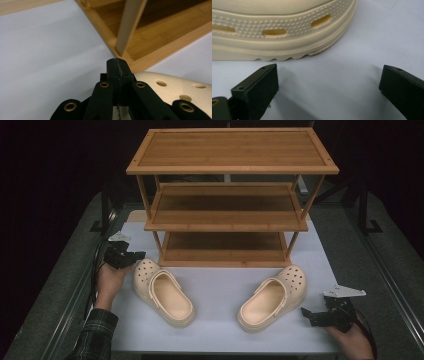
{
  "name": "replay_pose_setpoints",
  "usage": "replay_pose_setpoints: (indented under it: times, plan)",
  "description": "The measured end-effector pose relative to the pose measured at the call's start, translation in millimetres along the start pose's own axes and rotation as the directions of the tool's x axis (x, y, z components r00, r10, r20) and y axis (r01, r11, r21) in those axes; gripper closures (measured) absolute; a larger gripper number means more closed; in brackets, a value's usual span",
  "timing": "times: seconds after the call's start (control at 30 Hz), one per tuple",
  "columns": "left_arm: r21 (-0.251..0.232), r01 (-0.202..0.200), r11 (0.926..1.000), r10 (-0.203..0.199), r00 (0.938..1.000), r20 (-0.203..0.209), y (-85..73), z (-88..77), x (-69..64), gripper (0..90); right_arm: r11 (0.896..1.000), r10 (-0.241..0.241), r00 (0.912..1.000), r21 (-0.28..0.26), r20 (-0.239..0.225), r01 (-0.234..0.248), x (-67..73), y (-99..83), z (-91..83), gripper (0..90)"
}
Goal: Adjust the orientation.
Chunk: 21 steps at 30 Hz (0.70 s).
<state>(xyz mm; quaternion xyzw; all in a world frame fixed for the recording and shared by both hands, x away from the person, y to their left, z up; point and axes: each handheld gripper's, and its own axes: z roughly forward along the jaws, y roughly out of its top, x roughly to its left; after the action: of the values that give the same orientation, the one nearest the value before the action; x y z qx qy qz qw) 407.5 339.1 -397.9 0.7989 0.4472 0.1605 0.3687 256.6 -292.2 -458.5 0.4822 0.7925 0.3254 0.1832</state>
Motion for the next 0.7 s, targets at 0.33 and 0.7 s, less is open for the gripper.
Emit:
replay_pose_setpoints:
  times: [0.33, 0.7]
  plan:
    - [0.016, -0.033, 0.9993, 0.033, 0.9993, 0.016, -4.4, -3.5, -25.9, 90.0, 1.0, 0.0, 1.0, 0.0, 0.0, 0.0, 0.0, 0.0, -0.1, 1.9]
    - [0.031, -0.082, 0.9961, 0.081, 0.9952, 0.055, -6.8, -4.9, -55.4, 90.0, 1.0, 0.0, 1.0, 0.0, -0.001, 0.0, 0.0, 0.0, -0.1, 1.9]
